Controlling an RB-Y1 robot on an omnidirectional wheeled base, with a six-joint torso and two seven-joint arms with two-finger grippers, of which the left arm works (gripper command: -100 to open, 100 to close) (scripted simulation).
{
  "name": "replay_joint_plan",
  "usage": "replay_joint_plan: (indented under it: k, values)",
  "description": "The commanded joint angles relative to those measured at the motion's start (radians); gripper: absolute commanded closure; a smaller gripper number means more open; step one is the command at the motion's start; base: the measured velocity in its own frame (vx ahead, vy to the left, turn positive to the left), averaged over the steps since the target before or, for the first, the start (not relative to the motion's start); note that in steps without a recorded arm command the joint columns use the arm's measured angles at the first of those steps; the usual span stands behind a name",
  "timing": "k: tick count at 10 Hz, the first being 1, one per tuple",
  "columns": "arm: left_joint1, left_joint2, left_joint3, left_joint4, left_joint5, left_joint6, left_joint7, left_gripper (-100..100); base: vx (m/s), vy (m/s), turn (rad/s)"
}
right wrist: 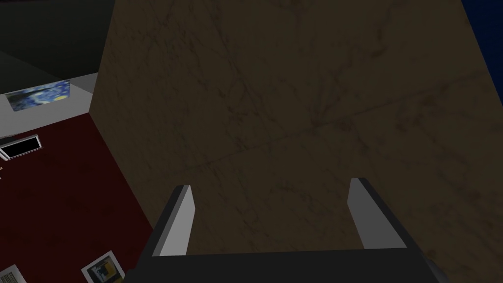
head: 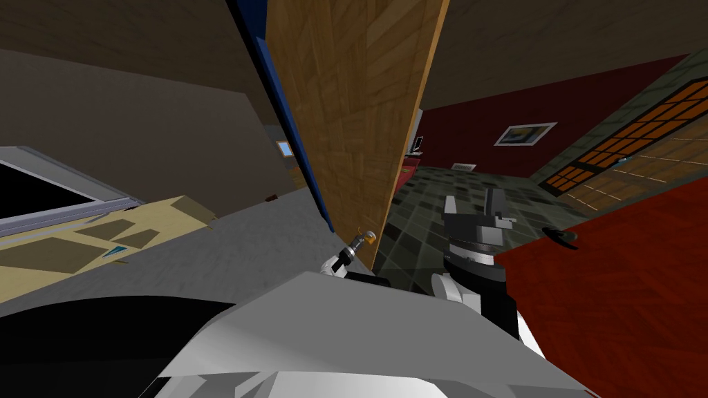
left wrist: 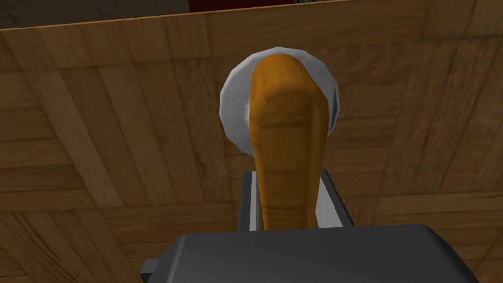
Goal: Push the door open
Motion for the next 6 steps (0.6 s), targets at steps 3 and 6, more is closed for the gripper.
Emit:
replay_joint_plan:
  k: [3,6]
  values:
    - [0.005,0.000,-0.002,0.002,0.000,-0.001,0.000,100,0.000,0.000,0.000]
    - [-0.001,0.004,0.022,0.003,0.010,0.004,-0.011,100,0.093,-0.105,0.029]
